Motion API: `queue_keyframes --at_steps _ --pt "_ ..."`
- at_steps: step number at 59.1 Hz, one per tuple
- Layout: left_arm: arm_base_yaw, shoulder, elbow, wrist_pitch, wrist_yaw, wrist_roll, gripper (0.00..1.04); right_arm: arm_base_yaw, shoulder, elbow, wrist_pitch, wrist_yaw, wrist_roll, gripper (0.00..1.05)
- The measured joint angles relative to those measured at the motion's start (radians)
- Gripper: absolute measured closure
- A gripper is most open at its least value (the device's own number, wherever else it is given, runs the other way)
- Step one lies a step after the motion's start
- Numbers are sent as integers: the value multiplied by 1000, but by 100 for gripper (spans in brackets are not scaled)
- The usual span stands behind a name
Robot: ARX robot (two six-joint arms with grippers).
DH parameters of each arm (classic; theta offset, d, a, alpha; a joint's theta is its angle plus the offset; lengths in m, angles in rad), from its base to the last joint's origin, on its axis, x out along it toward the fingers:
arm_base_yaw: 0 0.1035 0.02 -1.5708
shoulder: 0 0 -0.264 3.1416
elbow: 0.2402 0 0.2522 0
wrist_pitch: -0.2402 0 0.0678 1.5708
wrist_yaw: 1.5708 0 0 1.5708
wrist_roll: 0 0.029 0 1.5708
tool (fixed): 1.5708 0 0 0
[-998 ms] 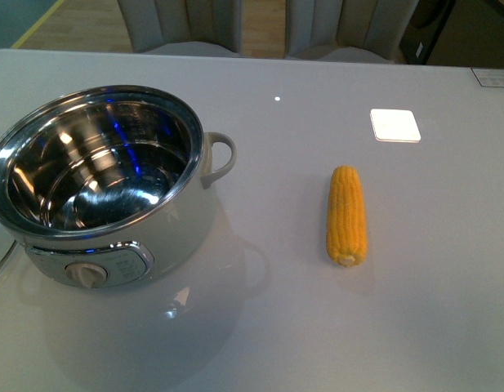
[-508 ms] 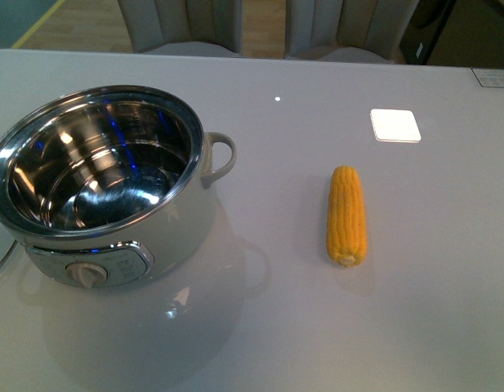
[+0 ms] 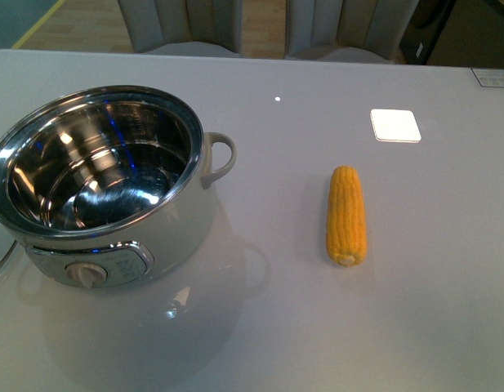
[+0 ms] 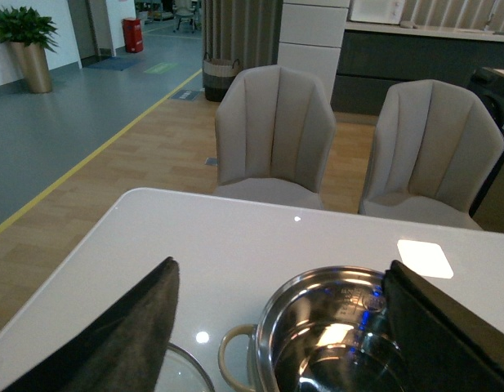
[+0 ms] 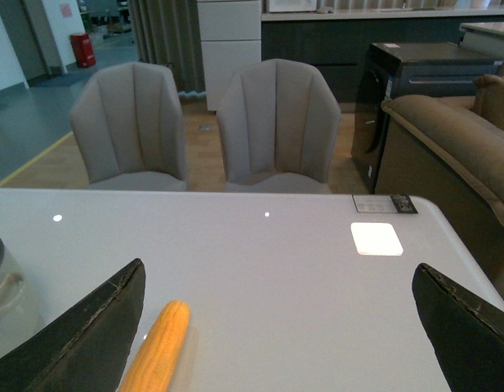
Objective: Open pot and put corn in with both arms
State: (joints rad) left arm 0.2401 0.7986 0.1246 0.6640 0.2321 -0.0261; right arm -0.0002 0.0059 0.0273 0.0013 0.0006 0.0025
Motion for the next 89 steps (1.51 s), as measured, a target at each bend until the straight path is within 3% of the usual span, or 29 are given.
queue_keyframes --at_steps 19,23,25,30,75,80,89 --pt "-112 -209 -69 -137 -109 13 102 0 0 0 0 0 0 9" --pt "-148 -251 -95 -139 -147 17 101 0 0 0 0 0 0 9" --pt "-197 -267 -114 -142 -218 16 101 0 0 0 0 0 0 9" --pt "-234 -312 -114 -185 -224 18 101 0 0 0 0 0 0 9" --pt "-238 -620 -114 -485 -232 18 101 0 0 0 0 0 0 9" --pt "-238 -734 -114 -632 -232 18 101 0 0 0 0 0 0 9" --pt "-238 -792 -114 -661 -233 18 101 0 0 0 0 0 0 9"
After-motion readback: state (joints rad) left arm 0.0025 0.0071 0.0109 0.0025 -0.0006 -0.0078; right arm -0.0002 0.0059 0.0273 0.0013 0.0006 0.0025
